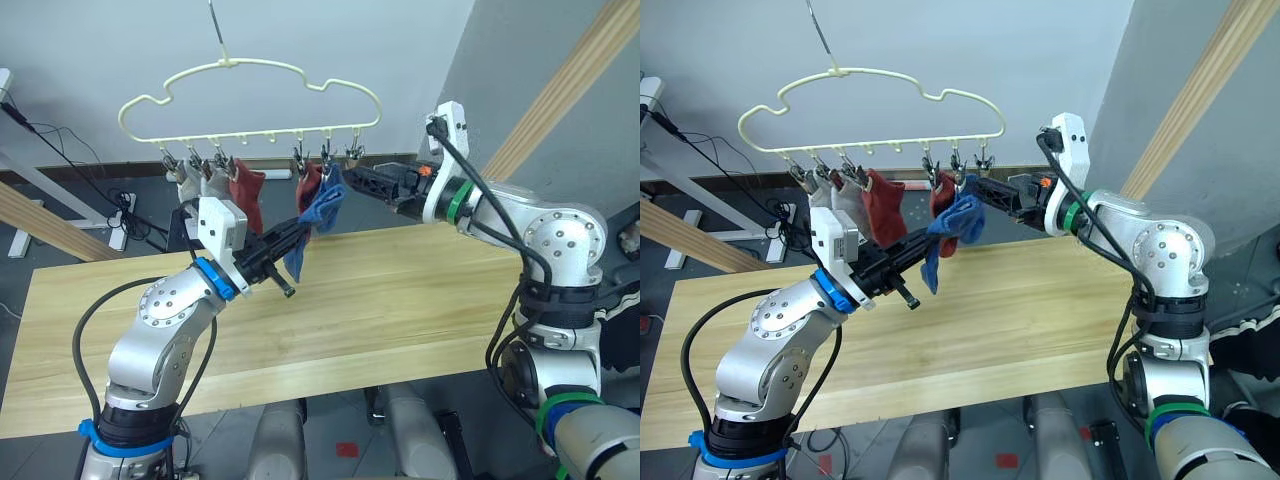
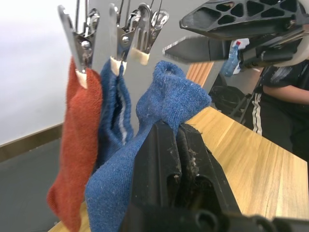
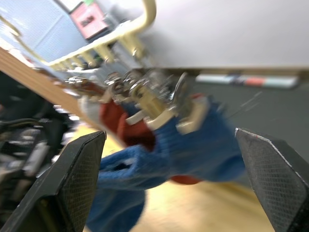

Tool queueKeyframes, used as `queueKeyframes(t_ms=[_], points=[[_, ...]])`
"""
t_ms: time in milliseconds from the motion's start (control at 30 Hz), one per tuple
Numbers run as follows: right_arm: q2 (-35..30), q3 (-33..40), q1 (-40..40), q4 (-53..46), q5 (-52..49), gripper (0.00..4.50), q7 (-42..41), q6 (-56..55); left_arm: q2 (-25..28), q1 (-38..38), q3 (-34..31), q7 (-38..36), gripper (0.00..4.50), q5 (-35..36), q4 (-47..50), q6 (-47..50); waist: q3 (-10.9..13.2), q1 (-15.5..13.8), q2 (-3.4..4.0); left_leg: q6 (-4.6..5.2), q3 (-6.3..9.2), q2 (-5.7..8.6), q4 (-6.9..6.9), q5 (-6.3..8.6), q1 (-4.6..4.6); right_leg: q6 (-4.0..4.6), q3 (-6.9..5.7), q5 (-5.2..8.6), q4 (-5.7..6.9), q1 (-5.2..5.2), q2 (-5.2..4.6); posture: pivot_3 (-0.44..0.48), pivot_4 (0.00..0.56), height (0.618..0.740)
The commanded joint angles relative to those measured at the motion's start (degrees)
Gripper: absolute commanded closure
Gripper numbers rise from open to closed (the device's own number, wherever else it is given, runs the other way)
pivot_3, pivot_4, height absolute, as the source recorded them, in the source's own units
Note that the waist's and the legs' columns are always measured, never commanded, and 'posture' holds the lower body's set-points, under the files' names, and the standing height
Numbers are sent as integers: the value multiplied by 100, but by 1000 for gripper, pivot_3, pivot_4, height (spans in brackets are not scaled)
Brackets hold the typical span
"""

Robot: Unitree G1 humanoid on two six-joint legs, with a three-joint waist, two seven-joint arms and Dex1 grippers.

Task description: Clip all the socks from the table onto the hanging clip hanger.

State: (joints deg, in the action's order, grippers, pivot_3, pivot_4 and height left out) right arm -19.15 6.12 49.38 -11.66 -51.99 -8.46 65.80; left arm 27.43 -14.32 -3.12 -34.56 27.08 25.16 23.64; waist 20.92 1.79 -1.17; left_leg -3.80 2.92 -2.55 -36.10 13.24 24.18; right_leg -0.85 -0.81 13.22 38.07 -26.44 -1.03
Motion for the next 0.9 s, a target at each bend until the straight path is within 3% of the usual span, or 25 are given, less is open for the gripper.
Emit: queueKeyframes(t_ms=[33,267,567,667,867,900], points=[[-133,-430,-239,-888,547,30,-227,-629,63,62,-111,-34,4500,113,295,-5,0,0,0,0,0,-1,0,0,0,0,0,0,0,0,0,-8,386,740],[-69,-1141,-1012,-1776,2097,30,297,-1746,23,319,-357,19,4500,360,496,-35,0,0,0,-1,-1,-1,-1,0,-2,-3,3,0,-1,0,-1,-15,389,740],[939,-1780,-1573,-2078,3258,30,1073,-2304,186,825,-931,-252,4500,1026,619,-27,0,7,0,-3,-4,-7,-1,-1,-17,-4,6,0,6,3,2,-10,390,740],[1206,-1894,-1640,-1868,3734,601,1304,-2656,357,1015,-1109,-274,4500,1100,664,25,-1,4,0,-3,-5,-5,-3,-1,-18,-8,8,-3,3,7,1,3,393,740],[1507,-1961,-1521,-1497,4314,2715,1370,-2935,450,1080,-1147,-215,4500,1173,775,60,-1,-13,-1,-4,-5,-4,-2,-1,-18,-9,8,-3,-1,8,0,20,389,740],[1540,-1957,-1508,-1451,4393,2715,1376,-2966,452,1090,-1148,-206,4500,1177,796,68,-1,-12,-1,-4,-6,-4,-2,-1,-18,-9,8,-3,-1,8,0,20,389,740]])
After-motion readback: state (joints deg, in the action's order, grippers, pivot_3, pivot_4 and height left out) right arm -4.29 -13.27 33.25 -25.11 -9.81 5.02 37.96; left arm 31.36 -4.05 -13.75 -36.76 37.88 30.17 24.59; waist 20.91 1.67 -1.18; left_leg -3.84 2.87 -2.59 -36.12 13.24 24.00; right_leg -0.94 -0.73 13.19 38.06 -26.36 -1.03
